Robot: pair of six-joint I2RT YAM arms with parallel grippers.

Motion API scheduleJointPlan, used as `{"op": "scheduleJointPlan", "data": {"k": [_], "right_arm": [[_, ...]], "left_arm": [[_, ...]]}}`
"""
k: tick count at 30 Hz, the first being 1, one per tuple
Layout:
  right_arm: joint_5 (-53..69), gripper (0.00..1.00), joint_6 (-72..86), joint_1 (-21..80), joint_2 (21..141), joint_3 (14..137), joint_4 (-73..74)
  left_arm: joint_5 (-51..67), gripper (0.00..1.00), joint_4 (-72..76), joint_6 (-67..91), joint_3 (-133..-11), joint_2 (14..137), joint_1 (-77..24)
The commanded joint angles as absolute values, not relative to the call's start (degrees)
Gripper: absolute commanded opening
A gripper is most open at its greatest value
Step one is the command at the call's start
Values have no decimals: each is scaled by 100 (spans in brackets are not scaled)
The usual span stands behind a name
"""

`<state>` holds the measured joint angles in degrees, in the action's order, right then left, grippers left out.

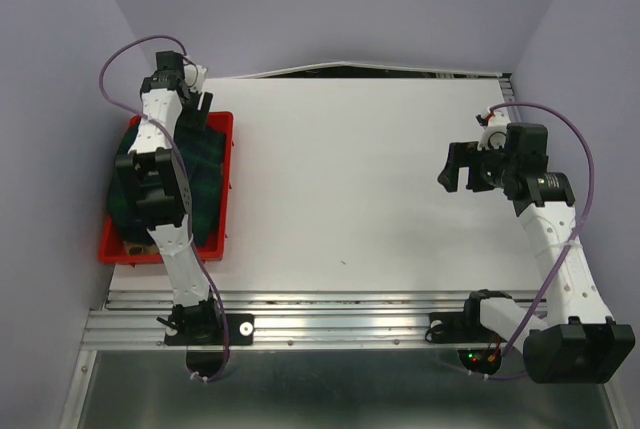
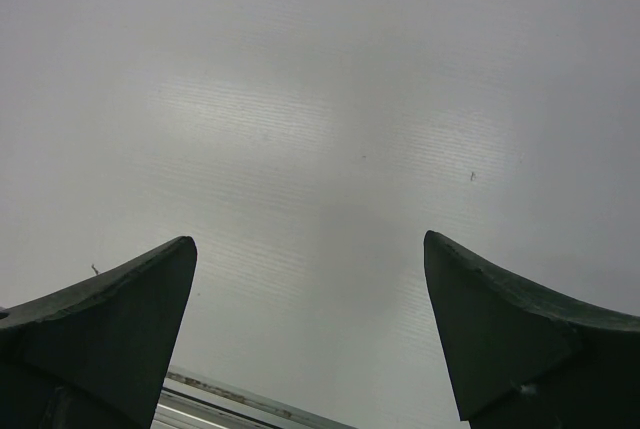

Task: Fold and stack the skirts
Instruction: Grab the skirt from the pile

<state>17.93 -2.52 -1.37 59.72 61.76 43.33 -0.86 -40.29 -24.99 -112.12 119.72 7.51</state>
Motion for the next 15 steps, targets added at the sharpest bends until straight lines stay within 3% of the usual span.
{"op": "scheduleJointPlan", "data": {"k": [1, 4, 6, 7, 9, 10, 11, 15], "right_arm": [[1723, 100, -211, -114, 5968, 6170, 4254], [1679, 100, -202, -114, 5959, 6170, 4245], [1661, 100, -193, -114, 5950, 6187, 4254], [1661, 100, -202, -114, 5941, 6196, 4263], [1661, 100, -193, -114, 5915, 6205, 4254], [1644, 100, -185, -114, 5898, 6214, 4245], [1635, 100, -167, -114, 5889, 6223, 4254], [1670, 100, -158, -114, 5845, 6293, 4254]], "left_arm": [[-448, 82, -3964, -2487, -11426, 12137, 747], [-571, 74, -3929, -2505, -11303, 12190, 747], [-589, 57, -3964, -2505, -11285, 12156, 747], [-502, 42, -3973, -2505, -11268, 12112, 747], [-317, 23, -4042, -2505, -11285, 11867, 747], [-229, 7, -4078, -2470, -11355, 11752, 747], [6, 0, -4148, -2426, -11434, 11638, 747], [1097, 0, -4438, -2356, -11855, 10604, 747]]}}
